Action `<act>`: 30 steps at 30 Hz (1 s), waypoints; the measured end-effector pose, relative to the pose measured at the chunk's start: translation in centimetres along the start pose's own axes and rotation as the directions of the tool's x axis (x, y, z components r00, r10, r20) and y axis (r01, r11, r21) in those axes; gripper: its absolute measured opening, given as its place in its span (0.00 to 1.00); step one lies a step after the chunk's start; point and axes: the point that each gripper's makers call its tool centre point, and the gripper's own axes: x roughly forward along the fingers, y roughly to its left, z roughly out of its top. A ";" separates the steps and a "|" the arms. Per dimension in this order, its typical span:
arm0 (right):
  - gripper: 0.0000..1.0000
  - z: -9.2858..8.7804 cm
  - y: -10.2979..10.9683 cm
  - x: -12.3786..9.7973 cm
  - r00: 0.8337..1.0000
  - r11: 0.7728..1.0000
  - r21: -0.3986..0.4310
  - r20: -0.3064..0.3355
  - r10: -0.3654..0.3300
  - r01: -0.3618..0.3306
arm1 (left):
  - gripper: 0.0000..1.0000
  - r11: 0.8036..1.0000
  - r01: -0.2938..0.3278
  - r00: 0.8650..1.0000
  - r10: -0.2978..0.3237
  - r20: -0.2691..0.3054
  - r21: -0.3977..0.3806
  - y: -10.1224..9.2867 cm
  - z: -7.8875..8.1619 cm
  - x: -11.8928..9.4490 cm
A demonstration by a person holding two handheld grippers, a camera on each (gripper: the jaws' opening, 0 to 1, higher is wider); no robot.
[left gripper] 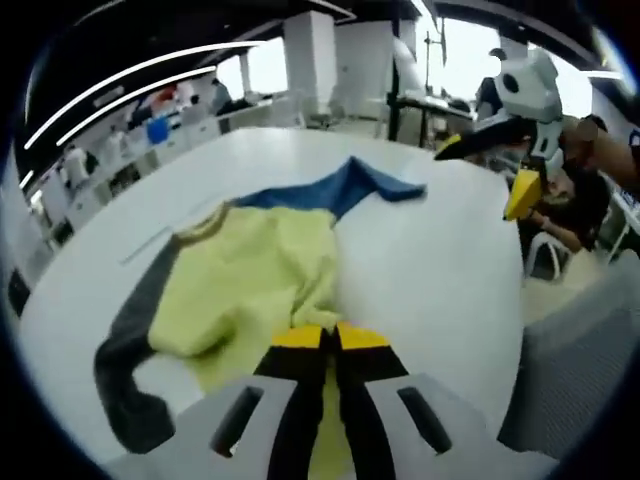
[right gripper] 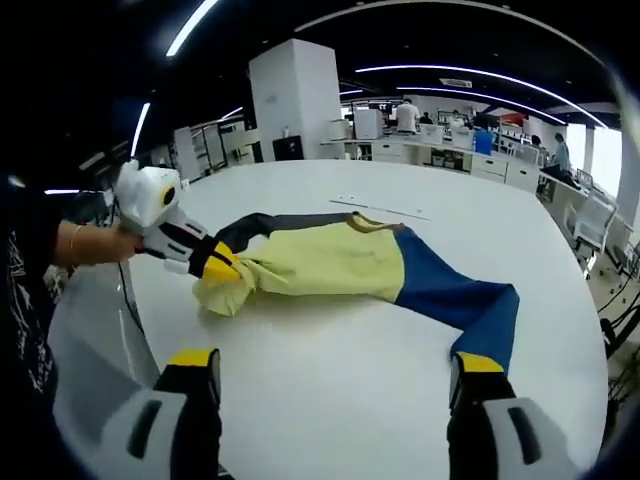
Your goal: Fold the garment on the visible template until the final outline fits inside the template.
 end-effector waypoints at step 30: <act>0.87 0.0 0.3 1.7 1.000 0.997 0.081 0.004 0.010 -0.010 | 0.01 0.977 -0.211 0.977 0.211 -0.017 -0.026 13.4 0.0 -3.0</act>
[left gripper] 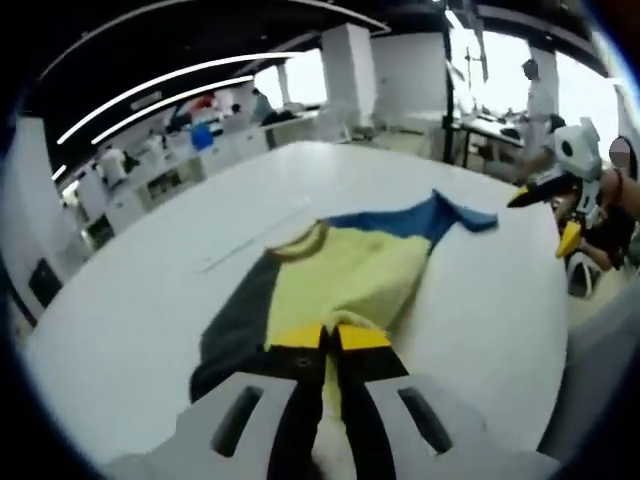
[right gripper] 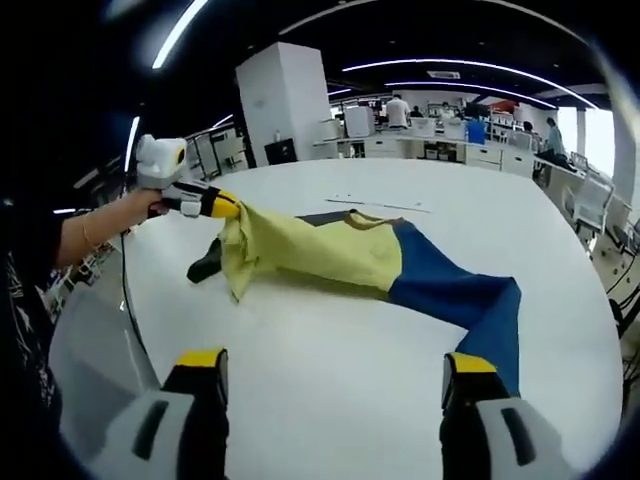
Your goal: Fold the garment on the visible template until the final outline fits inside the template.
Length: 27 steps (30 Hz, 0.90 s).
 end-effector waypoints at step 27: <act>0.74 0.3 2.9 3.8 0.998 0.998 0.004 -0.023 0.059 -0.058 | 0.19 0.988 -0.125 0.987 0.116 -0.108 -0.090 4.1 -5.3 2.0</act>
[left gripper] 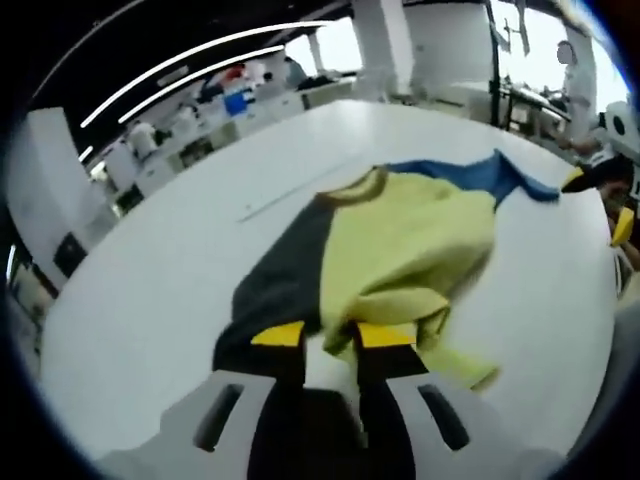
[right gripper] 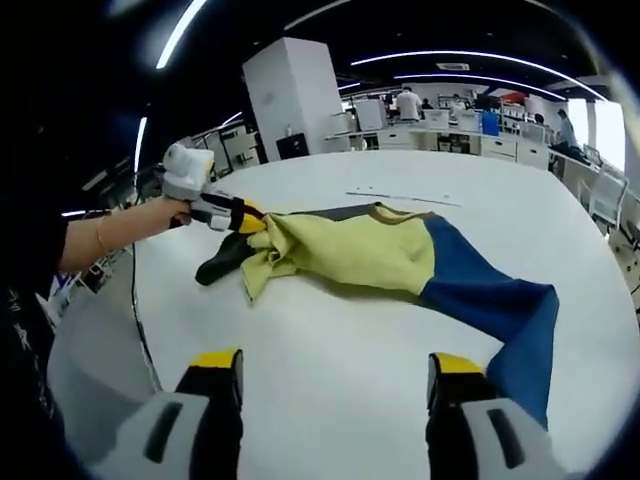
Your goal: Fold the garment on the visible template until the final outline fits inside the template.
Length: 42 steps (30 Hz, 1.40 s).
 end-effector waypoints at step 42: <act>0.49 4.6 6.5 10.5 0.987 0.987 0.019 0.025 0.158 -0.158 | 0.41 0.956 0.047 0.998 -0.031 0.061 -0.290 -7.9 -4.6 -2.9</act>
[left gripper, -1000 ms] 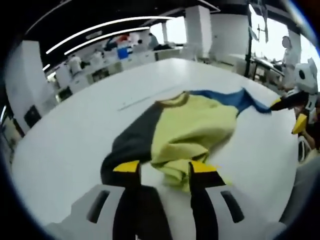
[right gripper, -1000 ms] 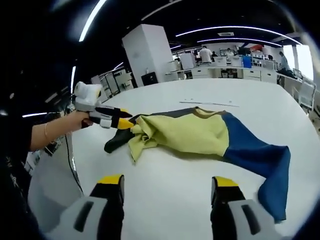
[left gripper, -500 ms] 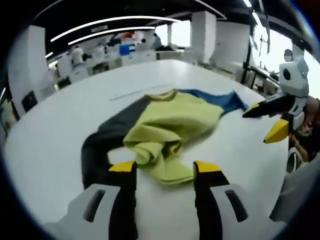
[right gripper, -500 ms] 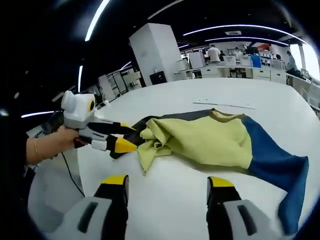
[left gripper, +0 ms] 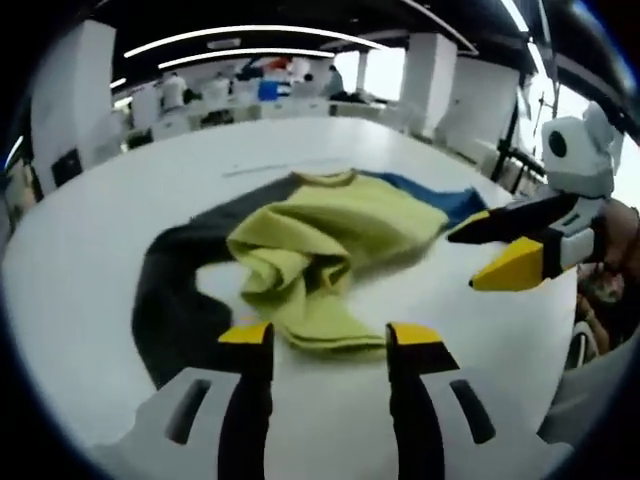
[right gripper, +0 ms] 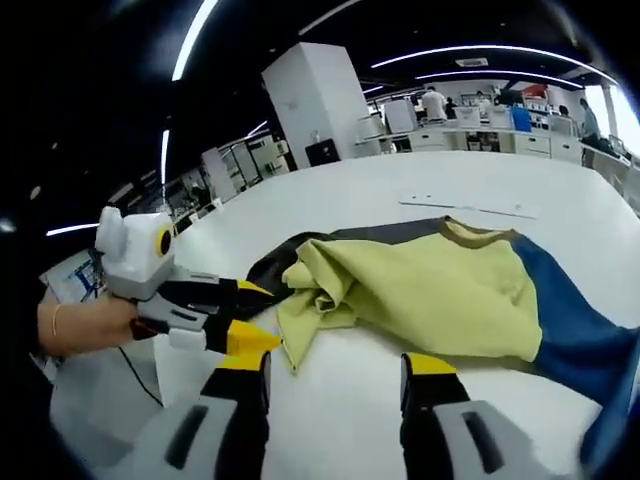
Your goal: Fold the garment on the visible template until the final outline fits inside the template.
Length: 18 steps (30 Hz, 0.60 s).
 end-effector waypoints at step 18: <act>0.34 0.3 0.1 4.6 1.000 0.999 0.047 0.015 -0.011 0.010 | 0.34 0.994 -0.087 0.996 0.085 -0.019 -0.064 -1.7 -1.5 0.6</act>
